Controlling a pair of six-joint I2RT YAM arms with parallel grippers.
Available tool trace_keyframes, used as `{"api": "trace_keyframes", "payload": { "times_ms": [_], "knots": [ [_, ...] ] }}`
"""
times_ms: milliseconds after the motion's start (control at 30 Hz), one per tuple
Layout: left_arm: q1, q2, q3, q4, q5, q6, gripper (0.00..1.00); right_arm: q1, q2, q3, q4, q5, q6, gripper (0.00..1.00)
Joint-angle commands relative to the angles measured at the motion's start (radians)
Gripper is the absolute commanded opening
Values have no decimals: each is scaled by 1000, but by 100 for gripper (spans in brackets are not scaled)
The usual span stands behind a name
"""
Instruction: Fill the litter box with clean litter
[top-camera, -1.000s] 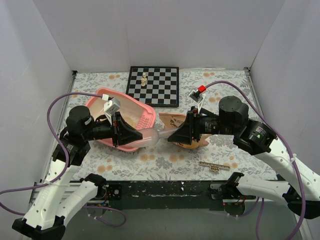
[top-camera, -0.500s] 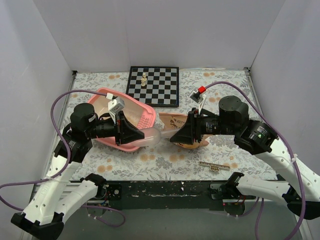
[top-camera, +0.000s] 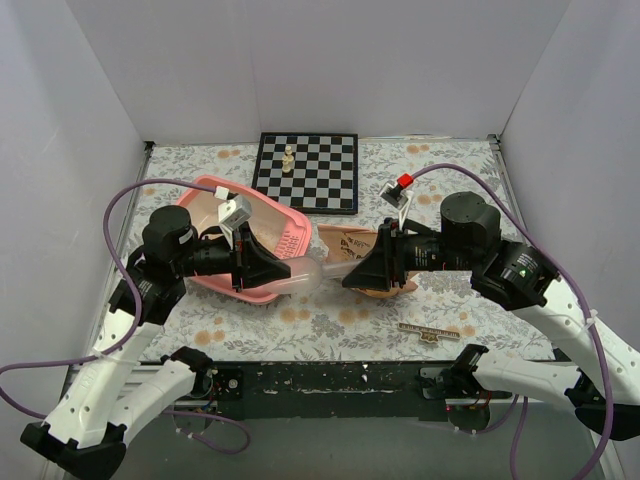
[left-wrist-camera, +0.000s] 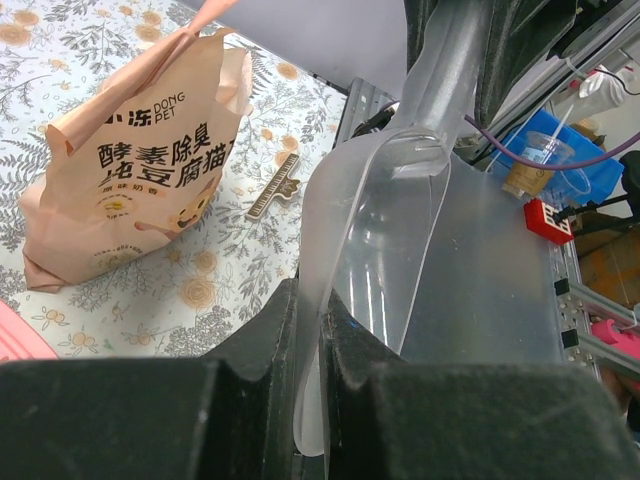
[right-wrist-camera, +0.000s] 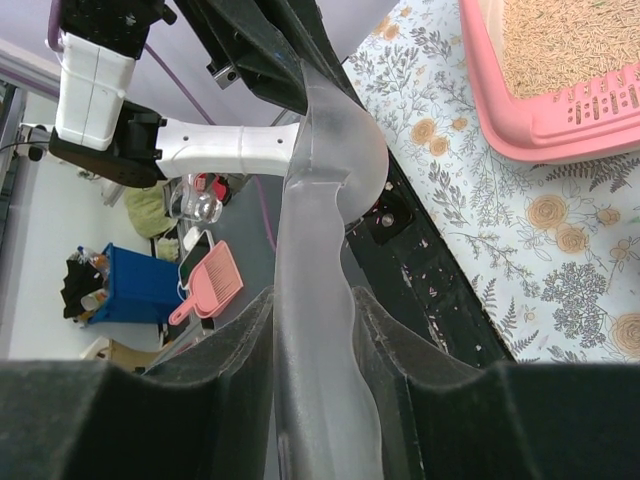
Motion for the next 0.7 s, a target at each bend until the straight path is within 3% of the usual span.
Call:
{"api": "trace_keyframes", "payload": {
  "times_ms": [0,667],
  "knots": [
    [-13,6,17,-29,-12,7,0,-6,-17,52,42,21,-14,41],
    [-17,-2,13,-32,-48,10,0,-7,-49,42,79,50,11,42]
  ]
}}
